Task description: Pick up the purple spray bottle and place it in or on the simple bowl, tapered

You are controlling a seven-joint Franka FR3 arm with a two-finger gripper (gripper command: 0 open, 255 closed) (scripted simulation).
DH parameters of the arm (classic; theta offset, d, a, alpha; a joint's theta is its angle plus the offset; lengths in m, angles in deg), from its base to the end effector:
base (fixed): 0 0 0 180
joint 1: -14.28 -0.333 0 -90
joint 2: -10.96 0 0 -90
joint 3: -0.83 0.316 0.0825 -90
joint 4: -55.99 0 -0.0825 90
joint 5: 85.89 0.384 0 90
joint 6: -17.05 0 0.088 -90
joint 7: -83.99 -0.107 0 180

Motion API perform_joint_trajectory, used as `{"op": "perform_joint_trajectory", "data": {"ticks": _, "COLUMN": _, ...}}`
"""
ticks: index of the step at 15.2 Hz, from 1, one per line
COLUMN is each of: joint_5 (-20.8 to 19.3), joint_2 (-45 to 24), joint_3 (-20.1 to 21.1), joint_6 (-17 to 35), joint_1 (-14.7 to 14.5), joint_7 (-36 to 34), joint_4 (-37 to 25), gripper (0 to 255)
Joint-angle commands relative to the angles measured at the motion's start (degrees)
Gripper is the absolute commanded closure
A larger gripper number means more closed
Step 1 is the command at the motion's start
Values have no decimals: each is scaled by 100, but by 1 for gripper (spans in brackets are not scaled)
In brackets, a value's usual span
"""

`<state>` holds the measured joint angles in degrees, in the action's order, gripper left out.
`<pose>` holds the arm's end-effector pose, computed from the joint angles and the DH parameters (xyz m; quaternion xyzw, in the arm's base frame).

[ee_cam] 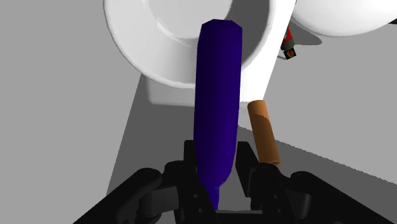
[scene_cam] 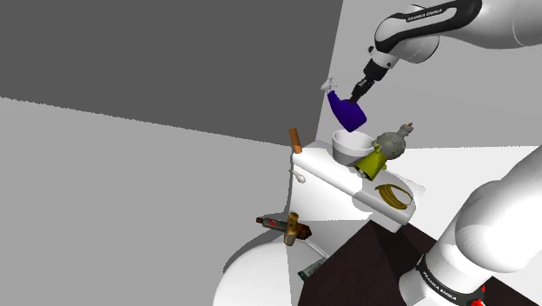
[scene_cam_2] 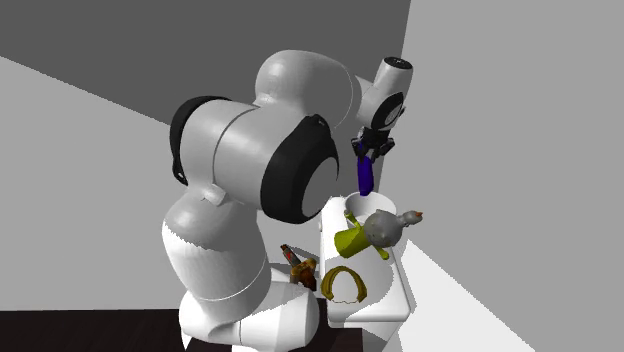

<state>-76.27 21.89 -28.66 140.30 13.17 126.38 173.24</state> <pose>0.4655 -0.2610 0.5409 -0.9802 -0.0817 -0.1788 0.0230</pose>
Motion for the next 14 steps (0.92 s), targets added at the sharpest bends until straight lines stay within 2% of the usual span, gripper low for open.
{"op": "perform_joint_trajectory", "data": {"ticks": 1, "joint_5": -156, "joint_2": 349, "joint_3": -62, "joint_6": 45, "joint_1": 119, "joint_7": 120, "joint_4": 373, "gripper": 255}}
{"op": "perform_joint_trajectory", "data": {"ticks": 6, "joint_5": -545, "joint_2": 1148, "joint_3": -205, "joint_6": -29, "joint_1": 476, "joint_7": 376, "joint_4": 1066, "gripper": 255}}
{"op": "perform_joint_trajectory", "data": {"ticks": 14, "joint_5": -436, "joint_2": 1007, "joint_3": -323, "joint_6": 576, "joint_1": 446, "joint_7": 576, "joint_4": 1557, "gripper": 255}}
